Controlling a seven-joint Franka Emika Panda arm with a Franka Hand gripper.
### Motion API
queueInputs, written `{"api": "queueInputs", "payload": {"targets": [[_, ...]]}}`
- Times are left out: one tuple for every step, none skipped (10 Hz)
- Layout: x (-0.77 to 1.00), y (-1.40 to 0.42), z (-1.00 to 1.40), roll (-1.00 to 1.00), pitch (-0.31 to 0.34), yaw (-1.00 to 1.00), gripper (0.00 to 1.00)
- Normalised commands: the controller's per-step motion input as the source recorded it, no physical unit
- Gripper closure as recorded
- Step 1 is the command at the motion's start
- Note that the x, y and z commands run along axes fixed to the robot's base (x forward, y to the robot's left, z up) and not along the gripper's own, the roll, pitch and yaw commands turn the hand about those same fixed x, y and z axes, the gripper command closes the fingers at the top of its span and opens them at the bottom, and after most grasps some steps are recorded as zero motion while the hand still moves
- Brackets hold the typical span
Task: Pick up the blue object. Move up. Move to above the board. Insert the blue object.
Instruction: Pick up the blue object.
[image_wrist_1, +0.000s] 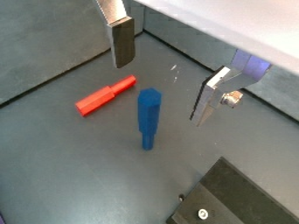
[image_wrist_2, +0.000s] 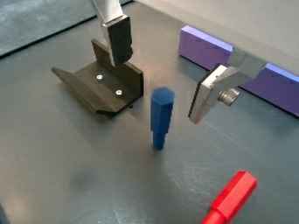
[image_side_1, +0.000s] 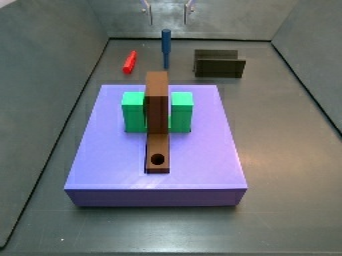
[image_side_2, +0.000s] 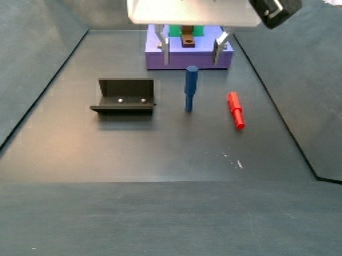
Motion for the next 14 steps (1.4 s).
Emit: {"api": "queueInputs", "payload": {"targets": [[0.0, 0.0, -0.33, -0.15, -0.089, 0.0, 0.0], [0.0, 0.0, -0.28, -0.16, -0.087, 0.0, 0.0], [0.0, 0.0, -0.29, -0.16, -0.087, 0.0, 0.0], [0.0, 0.0, -0.31, -0.15, -0.091, 0.0, 0.0], [0.0, -0.08, -0.34, -0.08, -0.076, 0.0, 0.0], [0.0, -0.02, -0.32, -0.05, -0.051, 0.0, 0.0], [0.0, 0.0, -0.24, -0.01, -0.019, 0.0, 0.0], [0.0, 0.0, -0.2, -0.01, -0.016, 0.0, 0.0], [0.0, 0.0, -0.21, -0.01, -0.021, 0.0, 0.0], [0.0, 0.0, -0.22, -0.01, -0.019, 0.0, 0.0], [0.0, 0.0, -0.18, 0.0, -0.009, 0.0, 0.0], [0.0, 0.0, -0.14, 0.0, 0.0, 0.0, 0.0], [0.0, 0.0, 0.0, 0.0, 0.0, 0.0, 0.0], [0.0, 0.0, 0.0, 0.0, 0.0, 0.0, 1.0]]}}
